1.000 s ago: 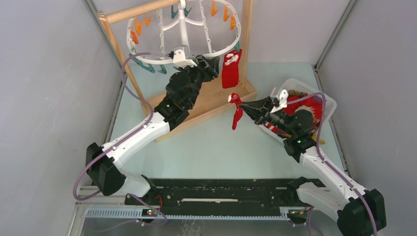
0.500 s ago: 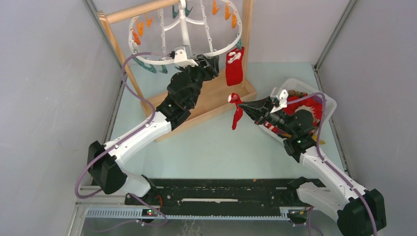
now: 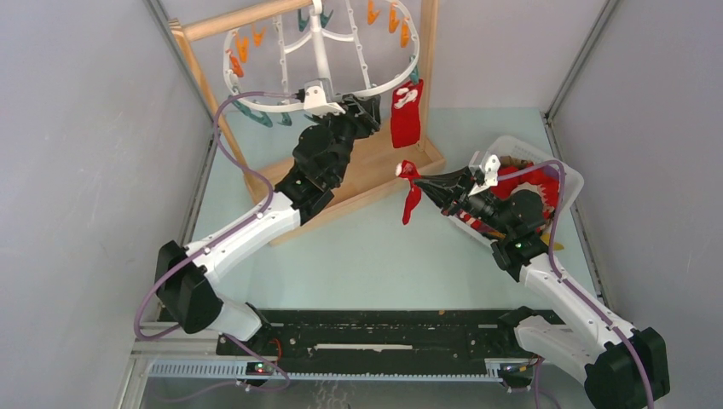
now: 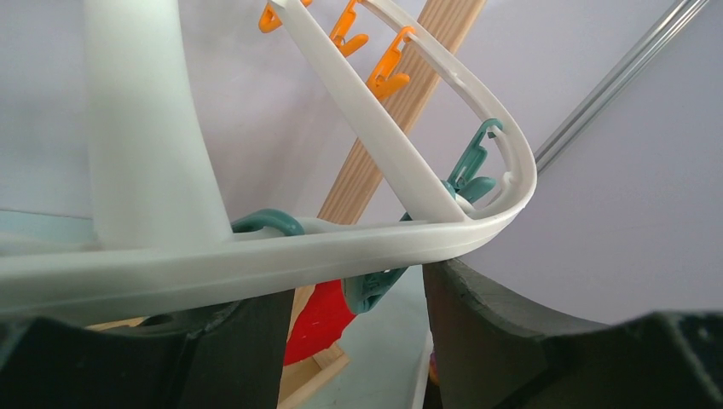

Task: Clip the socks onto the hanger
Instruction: Open the clamp at the hanger.

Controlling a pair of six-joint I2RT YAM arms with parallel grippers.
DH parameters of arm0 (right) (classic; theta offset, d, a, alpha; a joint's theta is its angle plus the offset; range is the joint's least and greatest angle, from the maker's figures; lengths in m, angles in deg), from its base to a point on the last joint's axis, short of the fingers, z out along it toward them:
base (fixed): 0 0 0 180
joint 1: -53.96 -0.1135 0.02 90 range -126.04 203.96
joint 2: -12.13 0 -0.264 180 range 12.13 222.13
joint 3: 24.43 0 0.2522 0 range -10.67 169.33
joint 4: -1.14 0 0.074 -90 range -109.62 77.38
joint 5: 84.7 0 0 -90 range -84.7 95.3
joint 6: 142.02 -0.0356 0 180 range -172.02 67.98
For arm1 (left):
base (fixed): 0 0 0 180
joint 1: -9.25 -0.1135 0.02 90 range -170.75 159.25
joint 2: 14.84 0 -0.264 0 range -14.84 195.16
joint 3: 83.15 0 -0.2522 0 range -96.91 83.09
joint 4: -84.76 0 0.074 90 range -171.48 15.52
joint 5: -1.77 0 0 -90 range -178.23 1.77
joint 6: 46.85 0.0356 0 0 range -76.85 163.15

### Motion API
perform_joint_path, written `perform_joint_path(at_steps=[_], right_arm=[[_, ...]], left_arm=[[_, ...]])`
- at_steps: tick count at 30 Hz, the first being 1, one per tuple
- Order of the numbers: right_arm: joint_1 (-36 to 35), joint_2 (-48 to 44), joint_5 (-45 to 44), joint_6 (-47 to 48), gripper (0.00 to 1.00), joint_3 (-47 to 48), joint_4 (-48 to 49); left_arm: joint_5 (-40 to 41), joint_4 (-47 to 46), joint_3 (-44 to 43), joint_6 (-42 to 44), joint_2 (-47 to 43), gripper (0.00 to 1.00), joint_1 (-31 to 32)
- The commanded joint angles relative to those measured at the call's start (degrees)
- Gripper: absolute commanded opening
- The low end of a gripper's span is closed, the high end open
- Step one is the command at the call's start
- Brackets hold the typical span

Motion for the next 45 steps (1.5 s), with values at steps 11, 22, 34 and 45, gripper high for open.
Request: perform_joint_path(at_steps=[11, 22, 34, 45], right_arm=[[-0.1, -0.4, -0.8, -0.3, 0.00, 1.4, 2.7], [-0.1, -0.4, -0.6, -0.2, 0.00, 1.4, 2.7], [0.1, -0.8, -0.6, -0.3, 0.00, 1.4, 2.0], [0.3, -1.3, -0.8, 0.2, 0.00, 1.4, 1.4]], left_arm=[[3.0, -9.2, 0.5, -0.4, 0.9, 0.63, -0.1], [4.1, -10.7, 1.2, -1.5, 0.6, 0.57, 0.0], [-0.6, -13.3, 4.7, 1.4, -1.3, 0.66, 0.1], [-2.0, -19.5, 5.6, 7.1, -0.3, 0.64, 0.5]])
